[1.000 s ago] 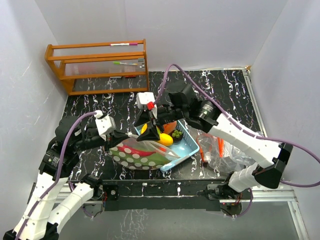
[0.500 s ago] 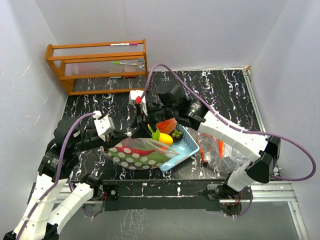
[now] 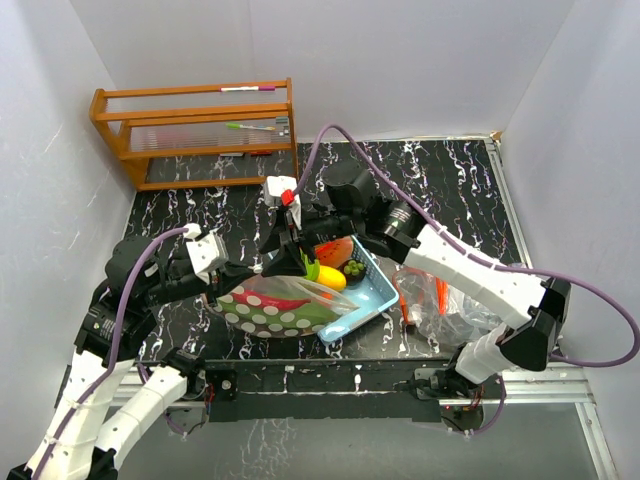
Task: Place the food in the zip-top bag and seal the zipper
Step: Zip the zipper food storage bag at the center of the board.
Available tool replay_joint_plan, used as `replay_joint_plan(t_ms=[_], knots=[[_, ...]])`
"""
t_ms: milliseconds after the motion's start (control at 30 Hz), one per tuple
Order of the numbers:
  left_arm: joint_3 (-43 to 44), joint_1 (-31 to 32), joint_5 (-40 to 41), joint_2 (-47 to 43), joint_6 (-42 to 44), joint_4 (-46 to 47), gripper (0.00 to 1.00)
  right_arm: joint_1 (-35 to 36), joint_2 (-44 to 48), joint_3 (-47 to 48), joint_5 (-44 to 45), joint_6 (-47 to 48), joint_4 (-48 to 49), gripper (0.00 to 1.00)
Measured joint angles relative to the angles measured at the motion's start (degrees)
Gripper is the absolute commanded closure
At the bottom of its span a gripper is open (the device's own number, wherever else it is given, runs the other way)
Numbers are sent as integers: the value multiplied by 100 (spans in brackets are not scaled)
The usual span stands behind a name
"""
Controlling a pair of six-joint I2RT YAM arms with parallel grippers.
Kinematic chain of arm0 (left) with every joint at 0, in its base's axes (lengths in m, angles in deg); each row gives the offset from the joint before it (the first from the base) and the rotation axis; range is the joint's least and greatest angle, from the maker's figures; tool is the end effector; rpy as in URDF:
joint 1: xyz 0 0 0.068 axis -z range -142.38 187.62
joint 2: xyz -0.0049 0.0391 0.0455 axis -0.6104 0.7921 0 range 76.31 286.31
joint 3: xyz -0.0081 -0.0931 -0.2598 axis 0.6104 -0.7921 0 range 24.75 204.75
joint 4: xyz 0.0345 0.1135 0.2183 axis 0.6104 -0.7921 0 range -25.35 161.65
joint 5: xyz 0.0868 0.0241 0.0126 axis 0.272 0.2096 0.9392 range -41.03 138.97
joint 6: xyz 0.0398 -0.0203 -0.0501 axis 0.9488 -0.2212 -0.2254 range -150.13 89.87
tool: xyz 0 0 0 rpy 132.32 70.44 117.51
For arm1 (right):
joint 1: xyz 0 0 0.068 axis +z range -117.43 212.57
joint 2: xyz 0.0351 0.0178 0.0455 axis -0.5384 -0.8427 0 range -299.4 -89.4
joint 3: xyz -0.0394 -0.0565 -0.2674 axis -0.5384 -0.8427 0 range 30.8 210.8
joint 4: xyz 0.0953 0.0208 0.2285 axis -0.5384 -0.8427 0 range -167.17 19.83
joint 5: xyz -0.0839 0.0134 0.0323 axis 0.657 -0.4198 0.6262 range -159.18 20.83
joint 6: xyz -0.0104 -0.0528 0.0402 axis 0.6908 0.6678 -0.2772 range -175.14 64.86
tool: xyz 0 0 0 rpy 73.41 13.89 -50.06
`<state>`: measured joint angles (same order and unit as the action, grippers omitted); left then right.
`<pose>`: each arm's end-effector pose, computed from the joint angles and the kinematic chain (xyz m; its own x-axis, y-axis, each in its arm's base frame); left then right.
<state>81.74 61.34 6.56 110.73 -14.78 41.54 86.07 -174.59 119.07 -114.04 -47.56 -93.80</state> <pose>0.0792 -0.0741 0.3939 0.1250 0.1586 -0.9794 0.9085 0.3785 0.1773 0.1658 0.2877 0.4131 -0.0800 -0.2654 -0.9608 -0.9818 -0.1456 0.1219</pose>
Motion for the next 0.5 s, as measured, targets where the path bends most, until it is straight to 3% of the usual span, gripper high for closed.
replay_joint_plan(t_ms=[500], knots=[[-2,0,2,-2,-39,0,100,0,251,-2,4,-72,210,43]])
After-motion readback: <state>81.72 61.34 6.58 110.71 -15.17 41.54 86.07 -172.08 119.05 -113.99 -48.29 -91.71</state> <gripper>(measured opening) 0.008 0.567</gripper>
